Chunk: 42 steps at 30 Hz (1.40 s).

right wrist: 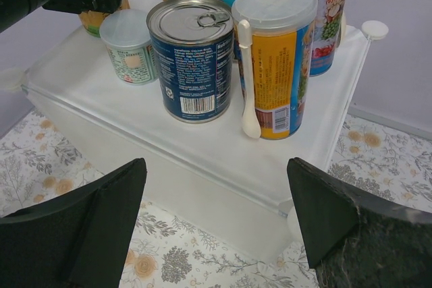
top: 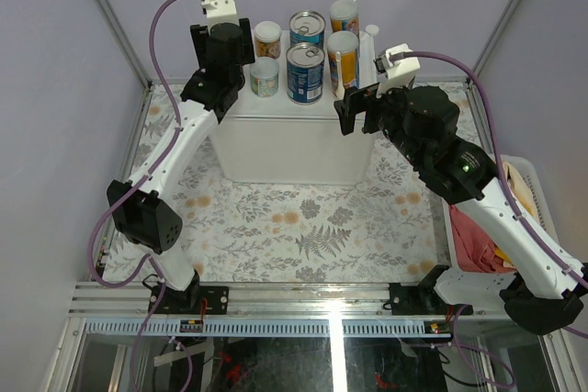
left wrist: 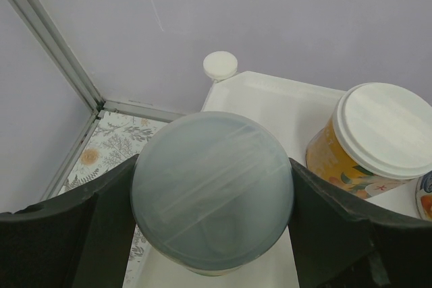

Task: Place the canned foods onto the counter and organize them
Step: Place the canned food on the counter.

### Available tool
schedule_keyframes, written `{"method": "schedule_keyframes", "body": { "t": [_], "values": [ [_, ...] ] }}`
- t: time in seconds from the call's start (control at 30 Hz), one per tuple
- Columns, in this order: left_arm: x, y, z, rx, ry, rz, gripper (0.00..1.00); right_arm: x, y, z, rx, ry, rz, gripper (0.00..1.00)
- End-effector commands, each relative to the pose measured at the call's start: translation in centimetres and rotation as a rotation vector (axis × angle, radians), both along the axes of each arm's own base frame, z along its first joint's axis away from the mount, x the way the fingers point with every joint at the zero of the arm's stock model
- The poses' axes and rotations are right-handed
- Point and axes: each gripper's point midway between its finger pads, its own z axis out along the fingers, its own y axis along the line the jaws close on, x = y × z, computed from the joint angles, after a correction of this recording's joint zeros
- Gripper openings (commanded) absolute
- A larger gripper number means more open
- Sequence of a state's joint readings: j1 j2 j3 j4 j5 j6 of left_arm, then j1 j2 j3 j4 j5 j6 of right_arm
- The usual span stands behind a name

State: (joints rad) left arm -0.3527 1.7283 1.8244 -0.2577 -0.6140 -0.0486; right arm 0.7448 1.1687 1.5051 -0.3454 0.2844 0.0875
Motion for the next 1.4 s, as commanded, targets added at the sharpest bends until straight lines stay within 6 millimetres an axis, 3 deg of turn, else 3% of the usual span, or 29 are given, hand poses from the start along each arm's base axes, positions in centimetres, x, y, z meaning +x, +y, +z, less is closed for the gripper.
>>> {"method": "schedule_keyframes", "body": {
  "t": [0.0, 0.23, 0.5, 1.0, 1.1, 1.17, 1.37],
  "values": [
    [-0.4, 0.8, 2.3, -0.032, -0.084, 0.030, 0.47, 0.4, 0.3, 1.9, 0.058, -0.048, 0.005, 0.92],
    [-0.6, 0.3, 2.5, -0.059, -0.093, 0.003, 0.66, 0.5, 0.3, 1.8, 0.058, -0.044, 0.006, 0.92],
    [-0.8, 0.0, 2.7, -0.084, -0.099, -0.011, 0.81, 0.4, 0.4, 1.8, 0.060, -0.043, 0.010, 0.92],
    [-1.3, -0.1, 3.7, -0.104, -0.124, -0.020, 0.87, 0.4, 0.5, 1.7, 0.066, -0.040, 0.017, 0.92],
    [-1.4, -0.2, 4.2, -0.106, -0.134, -0.024, 0.90, 0.5, 0.5, 1.7, 0.067, -0.039, 0.015, 0.92],
    [-1.5, -0.2, 4.5, -0.105, -0.138, -0.024, 0.98, 0.5, 0.5, 1.6, 0.066, -0.038, 0.015, 0.92],
    [-1.8, -0.3, 4.8, -0.110, -0.148, -0.025, 0.98, 0.4, 0.5, 1.7, 0.068, -0.038, 0.017, 0.92]
  ]
}}
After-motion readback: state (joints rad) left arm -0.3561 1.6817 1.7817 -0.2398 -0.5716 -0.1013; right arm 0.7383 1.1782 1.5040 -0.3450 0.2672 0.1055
